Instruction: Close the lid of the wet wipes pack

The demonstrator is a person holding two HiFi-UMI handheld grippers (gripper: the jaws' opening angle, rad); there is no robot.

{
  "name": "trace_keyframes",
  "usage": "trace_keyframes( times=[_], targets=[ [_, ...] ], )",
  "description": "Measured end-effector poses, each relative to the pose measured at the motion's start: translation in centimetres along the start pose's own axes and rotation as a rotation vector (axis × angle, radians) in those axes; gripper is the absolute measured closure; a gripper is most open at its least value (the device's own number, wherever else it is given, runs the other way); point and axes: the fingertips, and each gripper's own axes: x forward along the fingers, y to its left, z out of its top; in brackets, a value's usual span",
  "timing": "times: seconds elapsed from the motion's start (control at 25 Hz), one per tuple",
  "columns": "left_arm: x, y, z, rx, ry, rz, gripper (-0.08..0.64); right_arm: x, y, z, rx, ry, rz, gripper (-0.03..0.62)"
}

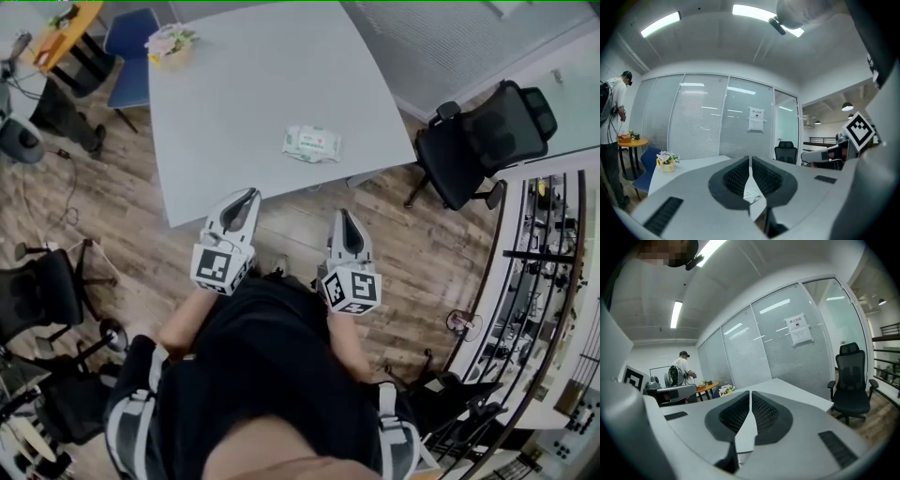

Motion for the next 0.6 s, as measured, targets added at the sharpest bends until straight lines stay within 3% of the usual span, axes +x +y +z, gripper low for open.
trace_keyframes(
  times=[0.32, 0.6],
  targets=[
    [-1.8, 1.4, 0.1, -0.004, -0.011, -0.025, 0.522, -0.3, 3.8, -0.7, -0.019, 0.003, 0.011, 0.569],
    [-2.2, 1.2, -0.1, -0.014, -0.012, -0.052, 0.522, -0.7, 4.2, -1.4, -0.019, 0.022, -0.026, 0.569]
  ],
)
